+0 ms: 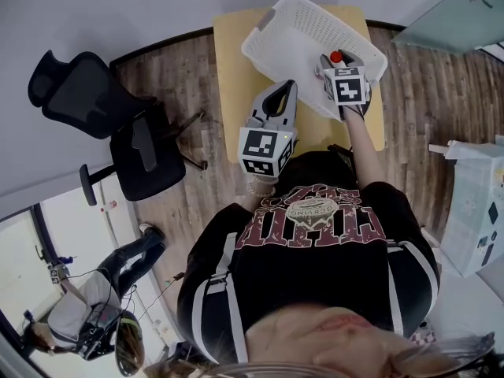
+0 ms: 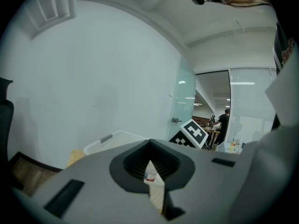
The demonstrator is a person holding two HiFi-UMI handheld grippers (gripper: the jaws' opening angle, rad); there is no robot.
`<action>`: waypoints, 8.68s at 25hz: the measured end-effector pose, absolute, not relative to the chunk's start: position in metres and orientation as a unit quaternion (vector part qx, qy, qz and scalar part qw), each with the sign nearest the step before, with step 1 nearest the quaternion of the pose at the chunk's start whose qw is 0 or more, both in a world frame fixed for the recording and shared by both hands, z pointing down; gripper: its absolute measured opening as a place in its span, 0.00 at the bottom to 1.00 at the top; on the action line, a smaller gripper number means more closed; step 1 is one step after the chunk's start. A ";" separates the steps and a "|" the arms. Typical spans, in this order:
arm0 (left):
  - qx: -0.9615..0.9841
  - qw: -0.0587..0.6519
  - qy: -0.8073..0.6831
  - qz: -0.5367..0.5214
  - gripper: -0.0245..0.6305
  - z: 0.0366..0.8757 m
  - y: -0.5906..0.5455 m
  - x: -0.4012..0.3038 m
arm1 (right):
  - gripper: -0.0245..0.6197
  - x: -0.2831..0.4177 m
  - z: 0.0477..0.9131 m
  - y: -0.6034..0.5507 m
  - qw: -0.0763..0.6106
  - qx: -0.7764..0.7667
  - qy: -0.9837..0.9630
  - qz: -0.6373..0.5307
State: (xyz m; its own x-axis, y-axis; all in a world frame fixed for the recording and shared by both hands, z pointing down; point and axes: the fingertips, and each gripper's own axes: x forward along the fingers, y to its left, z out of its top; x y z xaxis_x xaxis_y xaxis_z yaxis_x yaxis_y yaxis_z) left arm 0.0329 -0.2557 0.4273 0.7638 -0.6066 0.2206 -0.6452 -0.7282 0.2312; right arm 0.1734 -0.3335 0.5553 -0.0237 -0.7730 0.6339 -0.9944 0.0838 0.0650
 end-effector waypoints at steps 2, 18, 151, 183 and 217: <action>0.926 0.149 -0.340 0.064 0.11 0.427 -0.256 0.029 | 0.33 0.173 0.556 -0.334 0.273 0.651 -0.678 0.203; 0.923 0.146 -0.353 0.055 0.11 0.422 -0.251 0.017 | 0.30 0.173 0.554 -0.331 0.268 0.645 -0.684 0.211; 0.864 0.145 -0.479 0.046 0.11 0.424 -0.201 -0.062 | 0.30 -0.022 0.376 -0.261 0.139 0.388 -0.908 0.069; 0.847 0.152 -0.507 0.057 0.11 0.433 -0.190 -0.077 | 0.30 -0.034 0.497 -0.251 0.216 0.360 -0.899 0.120; 0.846 0.158 -0.506 0.062 0.11 0.437 -0.192 -0.079 | 0.30 -0.036 0.541 -0.245 0.228 0.382 -0.888 0.117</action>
